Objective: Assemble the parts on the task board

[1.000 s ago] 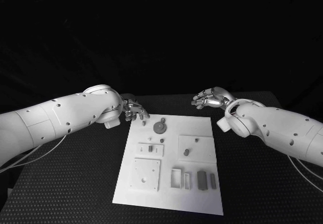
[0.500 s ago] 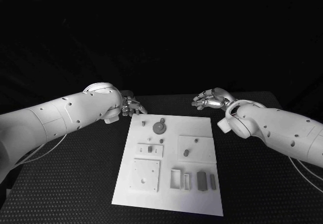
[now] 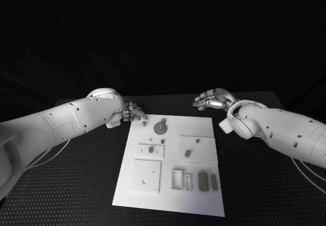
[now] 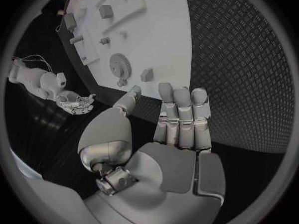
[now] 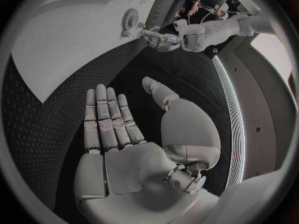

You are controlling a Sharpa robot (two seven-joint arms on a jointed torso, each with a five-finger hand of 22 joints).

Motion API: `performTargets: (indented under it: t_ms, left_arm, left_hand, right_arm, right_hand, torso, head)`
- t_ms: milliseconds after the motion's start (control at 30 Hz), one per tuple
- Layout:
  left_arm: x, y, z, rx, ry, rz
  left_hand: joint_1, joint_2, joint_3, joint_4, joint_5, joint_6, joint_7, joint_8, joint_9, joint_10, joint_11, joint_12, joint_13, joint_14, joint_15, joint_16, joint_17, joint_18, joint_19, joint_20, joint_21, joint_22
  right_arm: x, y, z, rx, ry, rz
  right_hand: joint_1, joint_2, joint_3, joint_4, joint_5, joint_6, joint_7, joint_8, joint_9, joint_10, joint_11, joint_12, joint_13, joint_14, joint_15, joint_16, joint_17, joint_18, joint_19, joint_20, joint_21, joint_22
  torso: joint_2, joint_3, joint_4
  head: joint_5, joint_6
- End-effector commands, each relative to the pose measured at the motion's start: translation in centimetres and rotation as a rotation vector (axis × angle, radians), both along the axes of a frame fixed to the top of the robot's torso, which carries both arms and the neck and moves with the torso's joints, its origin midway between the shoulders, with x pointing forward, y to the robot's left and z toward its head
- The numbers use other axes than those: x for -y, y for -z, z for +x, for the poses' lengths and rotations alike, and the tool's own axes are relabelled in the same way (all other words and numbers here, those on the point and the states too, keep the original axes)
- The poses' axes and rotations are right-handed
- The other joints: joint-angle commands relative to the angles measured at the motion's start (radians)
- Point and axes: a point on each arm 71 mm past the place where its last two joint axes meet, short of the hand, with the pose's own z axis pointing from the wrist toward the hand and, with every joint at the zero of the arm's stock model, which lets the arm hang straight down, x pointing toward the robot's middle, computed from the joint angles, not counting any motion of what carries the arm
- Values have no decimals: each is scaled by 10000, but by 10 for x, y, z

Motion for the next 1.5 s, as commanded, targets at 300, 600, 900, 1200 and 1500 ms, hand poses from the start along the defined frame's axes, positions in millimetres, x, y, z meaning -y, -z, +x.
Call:
performTargets:
  t_ms: [300,600,900,1200,1500]
  left_arm:
    - [8,6,-3,-536,527,-151]
    - [7,7,-5,-787,634,-98]
    - [8,8,-5,-893,714,-90]
    - [10,10,-5,-968,723,-205]
    - [10,12,-6,-1006,682,-326]
  left_hand:
    - [60,125,-63,-28,-33,-20,31,-52,-8,-19,69,-61,7,-54,33,-23,7,-108,-85,-970,-41,24]
    - [122,534,-195,-106,-20,215,-15,46,5,63,33,-43,20,-41,37,41,35,-111,-106,-962,-28,102]
    - [187,748,-274,-198,-14,282,-27,49,-21,98,22,-52,20,-43,36,70,44,-108,-115,-962,-30,151]
    - [380,1255,-341,-401,-17,332,-24,25,-73,130,27,-81,15,-59,47,94,42,-115,-126,-951,-52,226]
    - [533,1660,-396,-560,-29,350,-12,3,-110,143,42,-112,10,-79,66,98,31,-129,-140,-933,-87,279]
  right_arm:
    - [-2,-1,-1,53,-140,52]
    - [-2,-1,0,49,-126,48]
    - [-3,-1,0,48,-145,53]
    - [-3,0,0,46,-151,54]
    - [-4,0,0,44,-154,54]
  right_hand:
    - [-75,-29,-39,6,33,42,187,21,-13,55,19,-58,-5,-26,71,-34,-10,66,-29,5,-59,11]
    - [-75,-30,-39,7,34,42,188,21,-15,56,19,-61,-5,-26,72,-34,-10,66,-27,5,-61,13]
    - [-73,-31,-38,8,36,42,189,22,-17,59,19,-64,-5,-26,72,-35,-11,66,-26,5,-66,17]
    - [-71,-30,-37,10,38,42,190,23,-19,61,19,-68,-5,-26,72,-35,-12,67,-24,5,-71,22]
    - [-71,-29,-36,12,39,41,190,23,-22,63,19,-72,-4,-25,72,-35,-12,66,-23,5,-76,26]
  torso:
    - [-27,14,20]
    - [-31,18,18]
    - [-24,17,17]
    - [-25,15,16]
    - [-24,17,13]
  head:
    - [-54,-53]
    - [-57,-50]
    - [-57,-47]
    - [-64,-54]
    - [-70,-55]
